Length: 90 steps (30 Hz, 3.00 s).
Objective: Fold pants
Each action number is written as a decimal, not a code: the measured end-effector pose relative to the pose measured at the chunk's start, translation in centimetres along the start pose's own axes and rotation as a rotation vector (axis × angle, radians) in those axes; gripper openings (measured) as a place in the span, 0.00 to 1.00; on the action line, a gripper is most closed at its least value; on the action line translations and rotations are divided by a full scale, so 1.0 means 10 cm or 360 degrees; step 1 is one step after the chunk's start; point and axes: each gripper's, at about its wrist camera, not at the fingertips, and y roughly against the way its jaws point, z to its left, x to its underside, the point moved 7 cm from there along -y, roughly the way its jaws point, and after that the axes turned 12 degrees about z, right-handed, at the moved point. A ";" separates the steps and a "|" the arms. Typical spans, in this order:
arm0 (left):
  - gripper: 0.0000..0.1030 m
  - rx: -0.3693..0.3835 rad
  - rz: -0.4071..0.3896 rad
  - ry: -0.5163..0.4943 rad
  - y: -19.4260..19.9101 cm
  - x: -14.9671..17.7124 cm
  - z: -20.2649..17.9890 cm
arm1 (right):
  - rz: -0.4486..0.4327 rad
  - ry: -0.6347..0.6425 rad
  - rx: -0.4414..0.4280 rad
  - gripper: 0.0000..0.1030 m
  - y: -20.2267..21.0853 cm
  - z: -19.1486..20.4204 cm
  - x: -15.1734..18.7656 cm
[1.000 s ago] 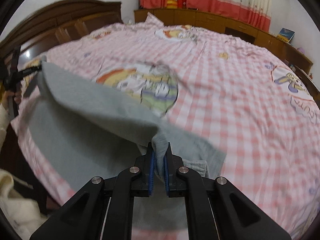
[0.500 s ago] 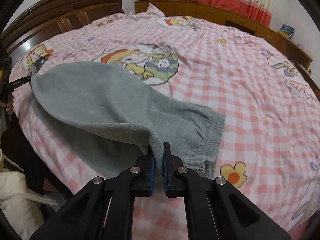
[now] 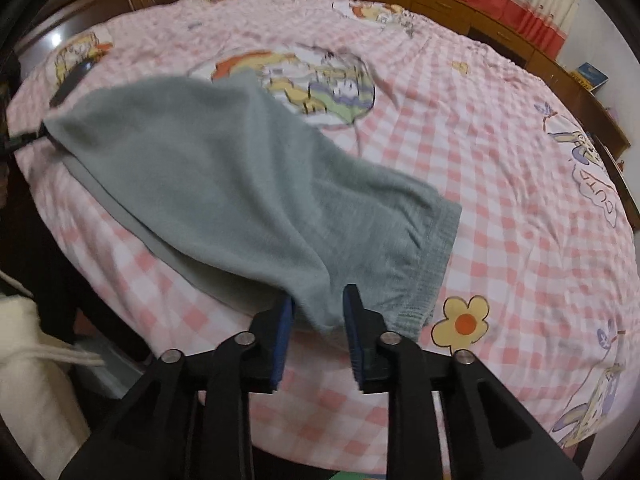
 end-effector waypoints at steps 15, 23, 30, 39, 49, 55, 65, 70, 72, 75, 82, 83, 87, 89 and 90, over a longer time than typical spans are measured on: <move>0.38 -0.0038 0.0019 0.0059 0.50 0.10 0.34 | -0.0135 0.0154 -0.0206 0.39 -0.09 0.97 -0.68; 0.38 -0.0006 -0.0003 0.0081 0.22 -0.35 0.14 | -0.0052 0.0091 -0.0271 0.39 -0.50 1.37 -0.72; 0.38 0.0087 0.0114 0.0078 -0.13 -0.37 0.01 | -0.0018 0.0144 -0.0207 0.44 -0.65 1.48 -0.57; 0.44 0.0051 0.0241 0.0083 -0.43 -0.22 -0.08 | -0.0073 0.0089 -0.0244 0.51 -0.71 1.49 -0.56; 0.49 -0.0056 0.0202 -0.0042 -0.51 -0.19 -0.36 | -0.0055 0.0005 -0.0434 0.54 -0.50 1.37 -0.71; 0.49 0.0034 0.0168 -0.0013 -0.50 -0.23 -0.42 | -0.0201 -0.0043 -0.0415 0.54 -0.23 0.94 -1.21; 0.49 -0.0110 0.0113 0.0077 -0.42 -0.29 -0.30 | -0.0115 -0.0250 -0.0429 0.54 -0.62 0.40 -2.02; 0.44 -0.0061 0.0145 0.0142 -0.46 -0.31 -0.14 | -0.0060 -0.0239 -0.0441 0.54 -0.80 0.43 -2.07; 0.25 -0.0011 0.0147 0.0153 -0.49 -0.31 -0.15 | -0.0051 -0.0238 -0.0452 0.54 -0.85 0.45 -2.08; 0.25 -0.0011 0.0151 0.0105 -0.53 -0.32 -0.23 | -0.0048 -0.0225 -0.0455 0.54 -0.90 0.47 -2.12; 0.28 -0.0020 0.0128 0.0203 -0.59 -0.32 -0.20 | -0.0051 -0.0269 -0.0518 0.52 -0.99 0.51 -2.22; 0.29 -0.0014 0.0123 0.0227 -0.59 -0.32 -0.19 | -0.0052 -0.0267 -0.0515 0.51 -0.99 0.52 -2.23; 0.29 -0.0042 0.0094 0.0261 -0.59 -0.31 -0.20 | -0.0062 -0.0211 -0.0506 0.31 -0.99 0.60 -2.24; 0.24 -0.0085 0.0075 0.0267 -0.57 -0.31 -0.22 | -0.0100 -0.0186 -0.0473 0.18 -0.93 0.62 -2.23; 0.12 -0.0123 0.0062 0.0246 -0.54 -0.31 -0.25 | -0.0130 -0.0165 -0.0467 0.16 -0.88 0.62 -2.22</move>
